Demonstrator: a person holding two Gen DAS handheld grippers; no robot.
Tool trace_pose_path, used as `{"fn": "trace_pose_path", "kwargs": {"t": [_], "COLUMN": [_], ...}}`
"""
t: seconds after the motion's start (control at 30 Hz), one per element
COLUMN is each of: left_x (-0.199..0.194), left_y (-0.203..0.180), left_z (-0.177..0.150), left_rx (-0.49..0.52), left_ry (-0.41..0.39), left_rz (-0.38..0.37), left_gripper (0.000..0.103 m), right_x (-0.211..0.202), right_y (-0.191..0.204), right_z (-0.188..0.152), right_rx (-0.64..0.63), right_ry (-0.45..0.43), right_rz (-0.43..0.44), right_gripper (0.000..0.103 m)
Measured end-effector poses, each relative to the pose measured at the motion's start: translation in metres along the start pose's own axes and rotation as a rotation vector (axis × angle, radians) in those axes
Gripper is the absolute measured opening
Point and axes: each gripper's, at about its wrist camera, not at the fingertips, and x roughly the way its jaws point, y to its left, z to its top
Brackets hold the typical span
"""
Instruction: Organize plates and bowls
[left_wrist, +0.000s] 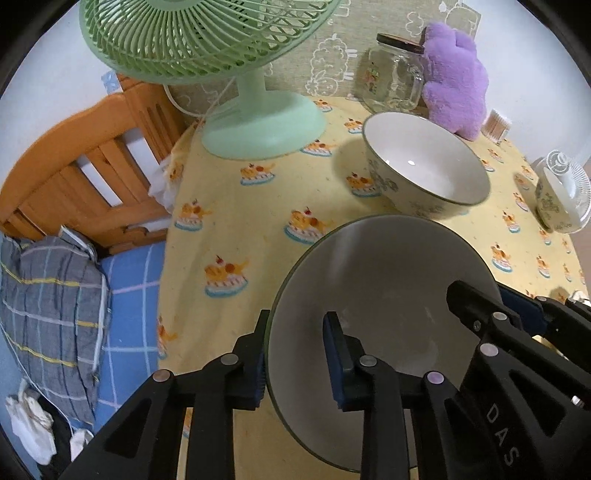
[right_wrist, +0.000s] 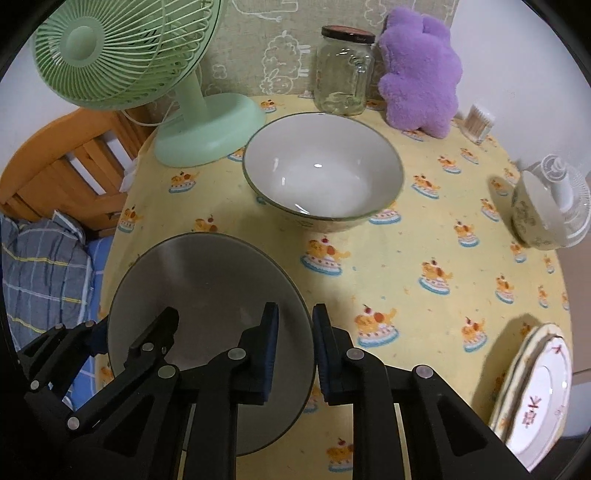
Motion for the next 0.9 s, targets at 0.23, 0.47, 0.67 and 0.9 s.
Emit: {"fn": "trace_pose_path", "kwargs": {"t": [0.23,0.47,0.67,0.9], "left_x": [-0.014,-0.033,-0.043,-0.045], "left_y": [-0.019,-0.045,-0.072,-0.106], "left_z": [-0.019,-0.038,-0.053,-0.075], "left_rx": [0.015,0.037,0.044,0.051], "left_ry": [0.013,0.007,0.020,0.049], "left_rz": [-0.009,-0.015,-0.040,-0.069], "left_gripper": [0.025,0.025,0.025,0.025], "right_x": [-0.015,-0.035,-0.049,-0.056], "right_y": [-0.019,-0.043,-0.069,-0.101], "right_z": [-0.021,-0.046,-0.066,-0.094], "right_rx": [0.014,0.037,0.060,0.091], "right_ry": [0.018,0.020,0.023,0.038], "right_rz": [-0.003,-0.008,-0.031,-0.055], "right_gripper": [0.023,0.023,0.023,0.023]}}
